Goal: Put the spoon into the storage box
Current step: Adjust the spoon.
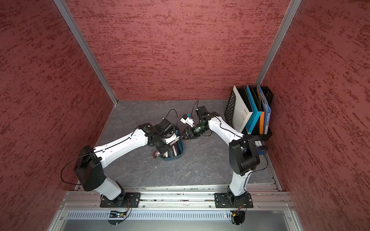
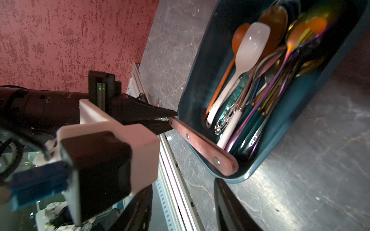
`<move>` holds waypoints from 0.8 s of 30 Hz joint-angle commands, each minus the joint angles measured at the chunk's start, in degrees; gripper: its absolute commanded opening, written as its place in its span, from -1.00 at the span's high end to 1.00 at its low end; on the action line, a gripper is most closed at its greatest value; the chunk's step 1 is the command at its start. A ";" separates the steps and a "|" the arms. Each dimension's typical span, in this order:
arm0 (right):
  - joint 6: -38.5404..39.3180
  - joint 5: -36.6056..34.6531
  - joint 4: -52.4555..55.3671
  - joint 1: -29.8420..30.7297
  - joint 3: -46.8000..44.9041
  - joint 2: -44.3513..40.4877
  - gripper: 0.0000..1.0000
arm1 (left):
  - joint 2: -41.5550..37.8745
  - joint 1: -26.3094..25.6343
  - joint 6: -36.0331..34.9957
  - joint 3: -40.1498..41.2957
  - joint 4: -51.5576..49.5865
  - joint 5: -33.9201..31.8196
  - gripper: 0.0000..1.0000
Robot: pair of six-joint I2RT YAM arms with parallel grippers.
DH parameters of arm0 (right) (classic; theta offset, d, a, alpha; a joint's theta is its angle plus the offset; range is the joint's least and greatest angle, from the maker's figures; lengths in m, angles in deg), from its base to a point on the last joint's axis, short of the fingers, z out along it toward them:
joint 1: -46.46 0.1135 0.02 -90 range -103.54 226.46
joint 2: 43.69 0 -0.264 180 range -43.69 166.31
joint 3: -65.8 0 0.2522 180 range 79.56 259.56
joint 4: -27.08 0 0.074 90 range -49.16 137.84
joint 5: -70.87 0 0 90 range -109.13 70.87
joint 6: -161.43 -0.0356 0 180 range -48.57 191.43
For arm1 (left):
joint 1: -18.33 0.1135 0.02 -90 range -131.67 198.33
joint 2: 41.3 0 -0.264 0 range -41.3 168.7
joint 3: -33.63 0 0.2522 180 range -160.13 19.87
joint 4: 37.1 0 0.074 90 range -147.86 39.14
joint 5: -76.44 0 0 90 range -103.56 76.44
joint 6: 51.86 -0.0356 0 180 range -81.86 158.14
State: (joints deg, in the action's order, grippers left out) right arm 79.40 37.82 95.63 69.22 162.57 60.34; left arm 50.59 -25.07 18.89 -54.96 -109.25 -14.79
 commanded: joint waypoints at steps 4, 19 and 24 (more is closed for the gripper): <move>4.62 1.80 6.61 -0.28 1.31 1.09 -0.03 | -3.49 -1.19 -6.23 1.28 3.38 1.60 1.00; 3.43 8.32 3.51 -1.36 -0.57 2.26 0.18 | -5.60 -2.29 -9.61 2.87 3.90 5.05 1.00; 4.94 12.30 5.56 -1.24 -0.72 2.94 0.44 | -4.53 -2.27 -10.30 2.57 4.02 4.03 1.00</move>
State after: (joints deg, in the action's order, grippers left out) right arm 82.81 45.82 99.93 68.04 162.50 62.74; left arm 46.22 -27.12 10.02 -52.34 -106.50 -10.84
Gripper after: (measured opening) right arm 0.282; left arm 0.140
